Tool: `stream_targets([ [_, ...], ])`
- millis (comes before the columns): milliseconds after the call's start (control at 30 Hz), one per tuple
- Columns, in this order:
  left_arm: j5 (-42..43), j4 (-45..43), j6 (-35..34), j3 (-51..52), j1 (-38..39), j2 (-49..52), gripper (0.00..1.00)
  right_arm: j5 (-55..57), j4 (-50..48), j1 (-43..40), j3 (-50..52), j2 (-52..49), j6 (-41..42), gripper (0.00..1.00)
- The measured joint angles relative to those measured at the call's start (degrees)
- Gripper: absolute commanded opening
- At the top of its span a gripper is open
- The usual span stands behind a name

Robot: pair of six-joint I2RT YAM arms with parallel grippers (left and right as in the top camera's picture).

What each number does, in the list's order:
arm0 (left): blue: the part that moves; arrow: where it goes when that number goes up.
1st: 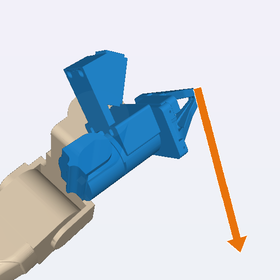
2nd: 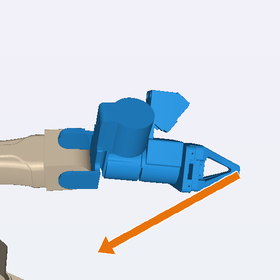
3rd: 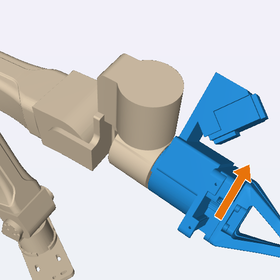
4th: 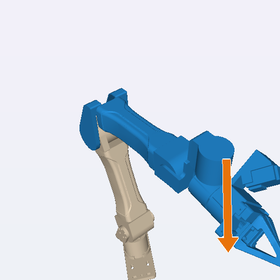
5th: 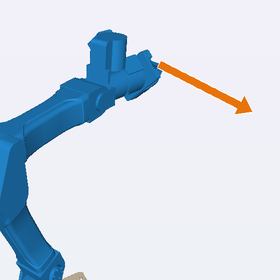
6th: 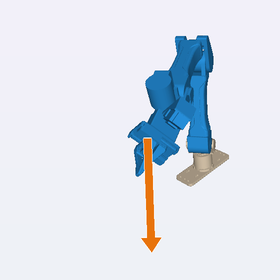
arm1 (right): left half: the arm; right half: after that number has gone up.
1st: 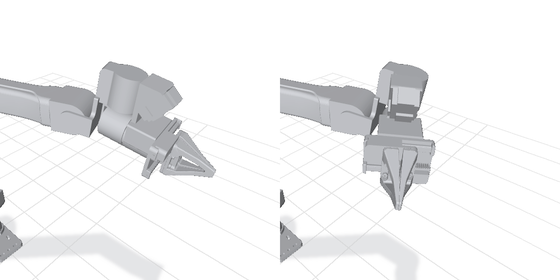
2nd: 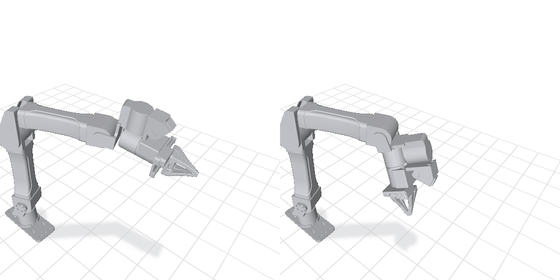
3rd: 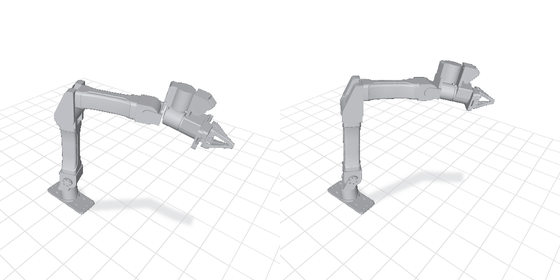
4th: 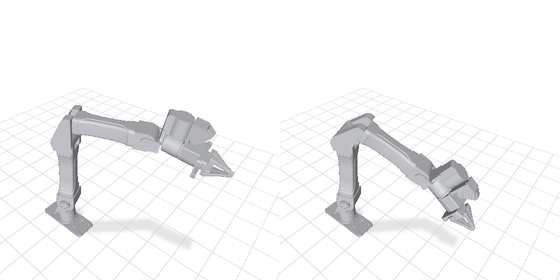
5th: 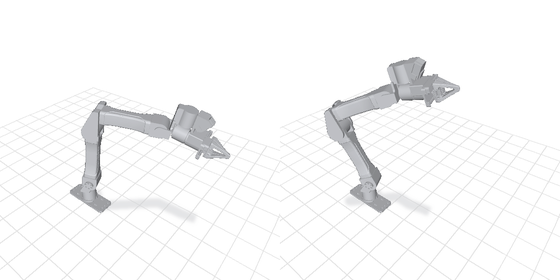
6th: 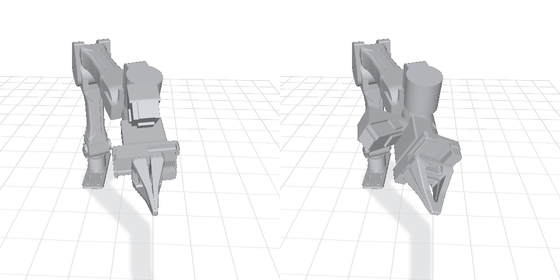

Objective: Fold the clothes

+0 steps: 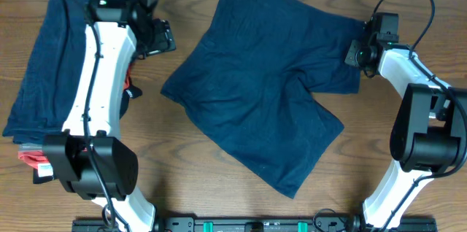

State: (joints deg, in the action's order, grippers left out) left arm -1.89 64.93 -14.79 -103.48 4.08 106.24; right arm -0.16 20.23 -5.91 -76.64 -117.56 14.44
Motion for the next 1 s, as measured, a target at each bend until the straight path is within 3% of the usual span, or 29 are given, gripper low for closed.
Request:
stream_targets([
  [367, -0.02, -6.49, 1.60, 10.84, 1.55, 0.28, 0.86, -0.85, 9.22, -2.03, -17.68, -11.78, -2.36, 0.01],
  [633, -0.02, -8.17, 3.37, 12.94, 1.55, 0.28, 0.87, -0.94, 10.62, -3.69, -24.30, -13.99, -2.99, 0.03],
  [700, -0.04, -8.17, 4.35, 13.03, 1.55, 0.28, 0.87, -1.25, 12.09, -4.90, -25.81, -13.99, -3.13, 0.20],
  [800, -0.04, -8.17, 6.56, 13.05, 1.55, 0.28, 0.87, -3.06, 18.88, -7.17, -29.03, -14.01, -3.43, 0.72],
  [833, -0.02, -8.17, 7.19, 13.05, 1.55, 0.28, 0.87, -3.63, 20.76, -7.67, -29.90, -14.01, -3.45, 0.84],
  [900, 0.04, -8.20, 9.05, 13.05, 1.55, 0.28, 0.88, -5.66, 25.70, -8.61, -32.98, -14.01, -3.67, 0.97],
  [1000, 1.60, -8.11, 12.61, 13.05, 1.55, 0.28, 0.88, -8.44, 33.79, -8.79, -38.58, -14.01, -4.35, 0.99],
])
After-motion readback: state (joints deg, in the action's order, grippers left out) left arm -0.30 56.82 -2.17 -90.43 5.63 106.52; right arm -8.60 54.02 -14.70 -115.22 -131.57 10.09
